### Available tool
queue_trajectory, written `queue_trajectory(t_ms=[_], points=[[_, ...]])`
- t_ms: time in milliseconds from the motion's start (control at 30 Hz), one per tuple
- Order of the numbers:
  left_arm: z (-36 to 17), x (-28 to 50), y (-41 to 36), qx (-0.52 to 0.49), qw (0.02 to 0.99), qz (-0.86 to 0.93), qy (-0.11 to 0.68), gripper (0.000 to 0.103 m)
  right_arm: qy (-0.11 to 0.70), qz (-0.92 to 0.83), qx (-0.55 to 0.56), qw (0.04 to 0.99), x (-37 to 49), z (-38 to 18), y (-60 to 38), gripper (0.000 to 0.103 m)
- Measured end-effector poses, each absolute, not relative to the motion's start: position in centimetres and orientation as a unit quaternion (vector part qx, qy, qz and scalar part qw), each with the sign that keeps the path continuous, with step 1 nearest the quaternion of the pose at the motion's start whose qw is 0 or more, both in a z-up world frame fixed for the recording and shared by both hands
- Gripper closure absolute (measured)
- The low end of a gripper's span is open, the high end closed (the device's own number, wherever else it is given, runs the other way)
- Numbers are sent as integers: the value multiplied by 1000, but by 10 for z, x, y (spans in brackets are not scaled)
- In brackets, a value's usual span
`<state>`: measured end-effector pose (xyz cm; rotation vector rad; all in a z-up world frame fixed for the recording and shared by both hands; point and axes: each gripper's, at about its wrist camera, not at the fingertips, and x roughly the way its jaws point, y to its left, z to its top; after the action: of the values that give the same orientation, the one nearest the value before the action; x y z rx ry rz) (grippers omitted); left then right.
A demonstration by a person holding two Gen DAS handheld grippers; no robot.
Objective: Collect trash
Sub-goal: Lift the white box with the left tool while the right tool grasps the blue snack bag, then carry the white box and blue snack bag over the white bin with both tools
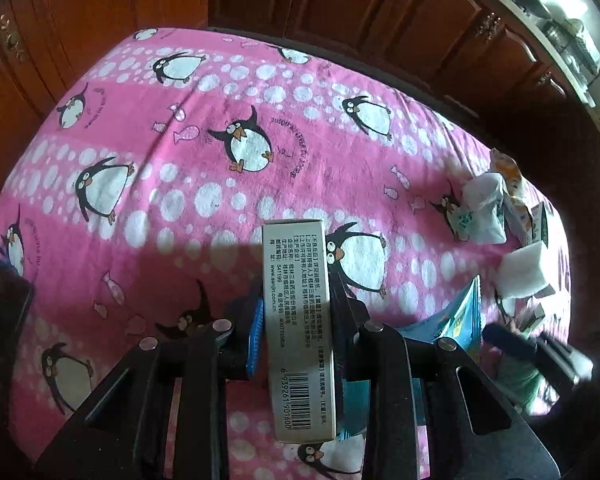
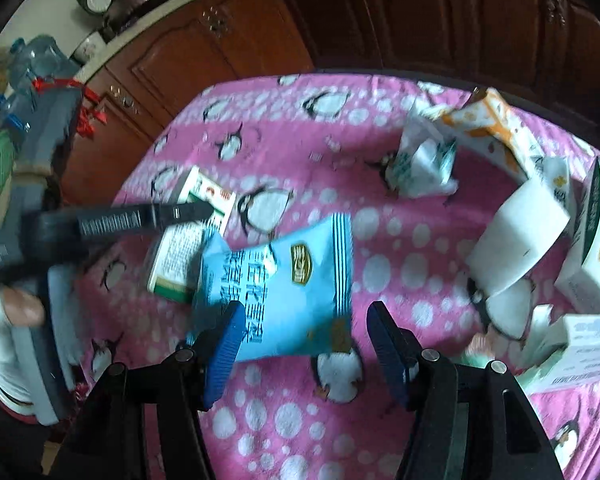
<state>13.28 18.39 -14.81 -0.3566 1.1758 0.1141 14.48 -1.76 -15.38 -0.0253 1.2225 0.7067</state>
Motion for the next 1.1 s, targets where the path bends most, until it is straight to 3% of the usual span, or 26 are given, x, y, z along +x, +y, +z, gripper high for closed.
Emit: queue_trajectory(t_ms=[100, 433, 467, 500, 700, 1100], points=[[-140, 125, 191, -161, 823, 53, 543, 78, 568, 338, 4, 750, 150, -158, -15, 34], [-120, 97, 225, -181, 830, 66, 524, 78, 598, 367, 75, 708, 156, -185, 5, 32], [-119, 95, 225, -182, 830, 65, 523, 78, 596, 370, 80, 708, 155, -184, 4, 45], [-118, 94, 223, -182, 831, 63, 523, 78, 595, 372, 84, 707, 153, -184, 4, 69], [-108, 92, 212, -180, 839, 50, 511, 78, 576, 377, 85, 721, 141, -165, -11, 78], [-73, 93, 141, -144, 859, -9, 491, 78, 500, 355, 122, 780, 108, -95, -101, 83]])
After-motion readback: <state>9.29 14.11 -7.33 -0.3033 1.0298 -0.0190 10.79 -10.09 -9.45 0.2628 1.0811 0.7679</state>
